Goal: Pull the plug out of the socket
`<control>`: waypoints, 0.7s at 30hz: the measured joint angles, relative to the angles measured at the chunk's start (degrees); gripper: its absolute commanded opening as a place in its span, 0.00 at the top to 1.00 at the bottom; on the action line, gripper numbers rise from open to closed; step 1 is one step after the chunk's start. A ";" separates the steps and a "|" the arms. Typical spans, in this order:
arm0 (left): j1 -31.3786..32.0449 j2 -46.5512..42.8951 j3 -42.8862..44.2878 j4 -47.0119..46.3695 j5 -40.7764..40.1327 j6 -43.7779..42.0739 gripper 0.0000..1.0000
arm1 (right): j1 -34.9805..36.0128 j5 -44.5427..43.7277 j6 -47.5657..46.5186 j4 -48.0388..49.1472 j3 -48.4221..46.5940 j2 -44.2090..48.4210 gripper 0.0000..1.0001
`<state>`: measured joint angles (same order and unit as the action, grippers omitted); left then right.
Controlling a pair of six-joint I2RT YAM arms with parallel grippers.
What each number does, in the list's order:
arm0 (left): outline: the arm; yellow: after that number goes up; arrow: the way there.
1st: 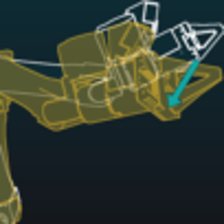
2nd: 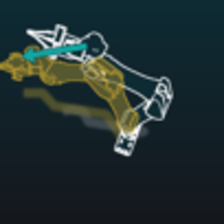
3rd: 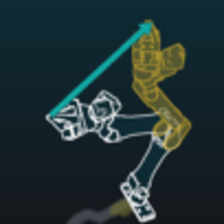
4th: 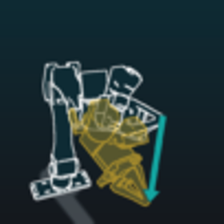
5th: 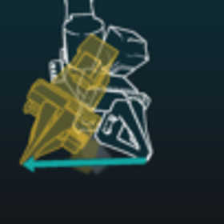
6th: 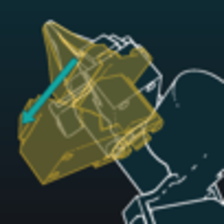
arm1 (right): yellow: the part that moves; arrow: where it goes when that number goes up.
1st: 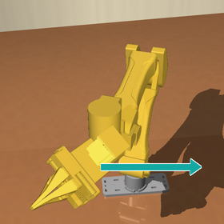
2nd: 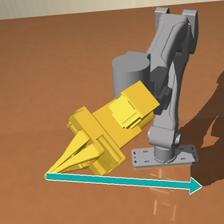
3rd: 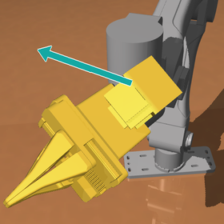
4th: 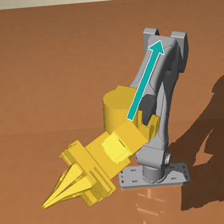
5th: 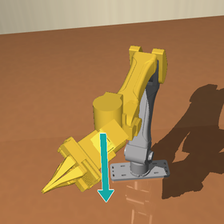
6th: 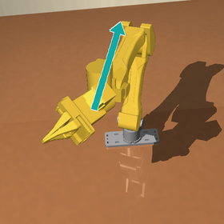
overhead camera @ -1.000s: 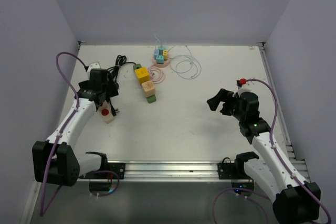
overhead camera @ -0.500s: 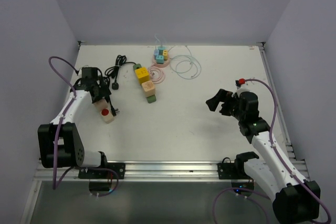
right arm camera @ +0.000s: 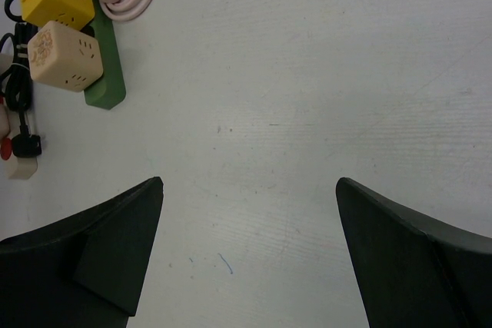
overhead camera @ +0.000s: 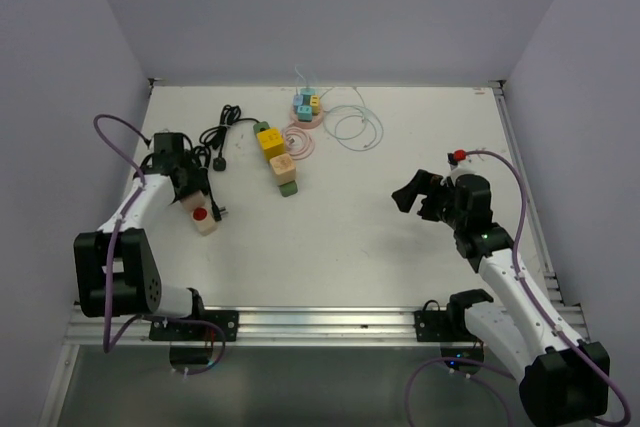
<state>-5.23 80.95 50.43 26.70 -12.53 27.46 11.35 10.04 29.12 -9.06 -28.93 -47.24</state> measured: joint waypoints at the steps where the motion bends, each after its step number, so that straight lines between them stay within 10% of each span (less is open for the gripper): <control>1: -0.09 -0.37 -0.50 -0.55 0.26 0.02 0.93 | 0.00 0.00 0.00 0.00 0.00 0.00 0.01; 17: 7.76 -22.73 -17.59 -2.03 6.40 18.75 1.00 | 0.00 1.40 0.04 0.09 -0.02 -2.05 0.01; 21: 15.58 -25.53 -19.69 -1.55 5.90 25.83 0.82 | 0.00 1.55 0.04 0.11 -0.09 -2.14 0.01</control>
<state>10.35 55.42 30.74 25.15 -6.63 53.30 11.35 11.60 29.17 -8.95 -29.02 -49.39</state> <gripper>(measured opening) 0.618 0.986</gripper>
